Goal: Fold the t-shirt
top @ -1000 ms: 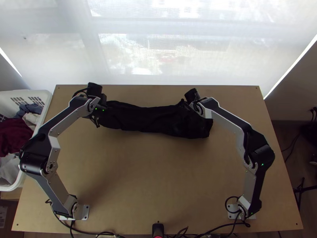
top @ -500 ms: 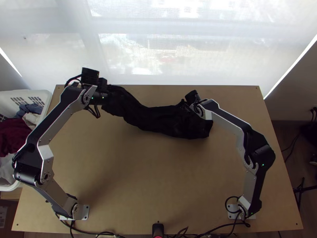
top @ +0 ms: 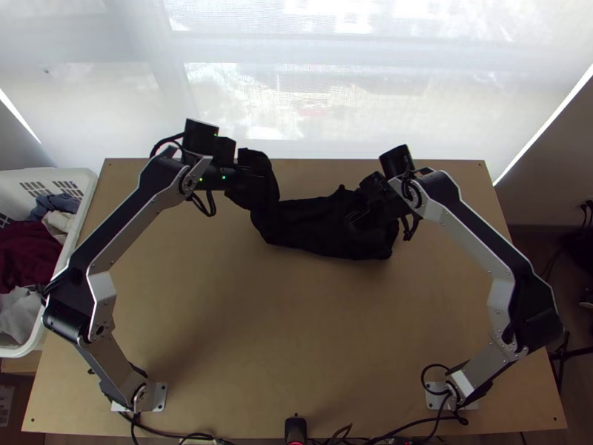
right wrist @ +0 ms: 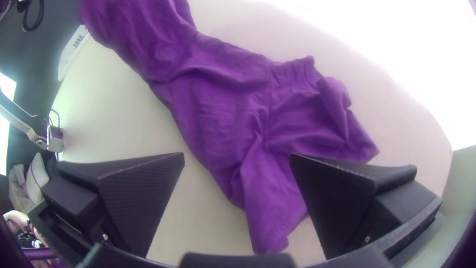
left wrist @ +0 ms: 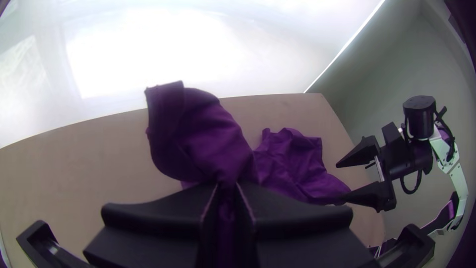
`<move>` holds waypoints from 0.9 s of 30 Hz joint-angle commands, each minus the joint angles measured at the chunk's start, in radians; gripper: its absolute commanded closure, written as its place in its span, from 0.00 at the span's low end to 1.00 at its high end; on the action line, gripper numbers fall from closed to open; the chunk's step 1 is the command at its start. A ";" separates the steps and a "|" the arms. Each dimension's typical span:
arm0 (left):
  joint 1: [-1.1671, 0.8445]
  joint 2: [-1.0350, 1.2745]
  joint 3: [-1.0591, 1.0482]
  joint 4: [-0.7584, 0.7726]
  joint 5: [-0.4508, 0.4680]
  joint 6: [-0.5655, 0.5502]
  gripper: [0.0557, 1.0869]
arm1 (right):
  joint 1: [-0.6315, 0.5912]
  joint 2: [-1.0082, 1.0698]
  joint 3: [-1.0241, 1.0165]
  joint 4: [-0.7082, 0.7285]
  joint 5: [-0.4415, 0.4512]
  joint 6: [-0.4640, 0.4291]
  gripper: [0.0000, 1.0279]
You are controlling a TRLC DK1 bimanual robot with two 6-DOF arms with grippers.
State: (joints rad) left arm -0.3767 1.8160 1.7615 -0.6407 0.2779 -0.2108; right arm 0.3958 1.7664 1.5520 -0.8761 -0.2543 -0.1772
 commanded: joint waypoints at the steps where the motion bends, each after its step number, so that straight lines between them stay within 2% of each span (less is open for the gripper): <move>1: -0.074 0.078 0.075 0.026 0.017 -0.016 0.97 | -0.091 -0.174 0.005 -0.086 0.000 0.002 0.04; 14: -0.235 0.273 0.314 0.050 0.049 -0.093 0.97 | -0.227 -0.407 -0.112 -0.136 0.000 0.019 0.04; 27: -0.360 0.425 0.446 0.052 0.052 -0.136 0.97 | -0.256 -0.482 -0.185 -0.144 0.000 0.025 0.04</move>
State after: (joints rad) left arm -0.6781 2.1689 2.1361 -0.5915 0.3264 -0.3191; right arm 0.1570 1.3209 1.3964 -1.0161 -0.2546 -0.1562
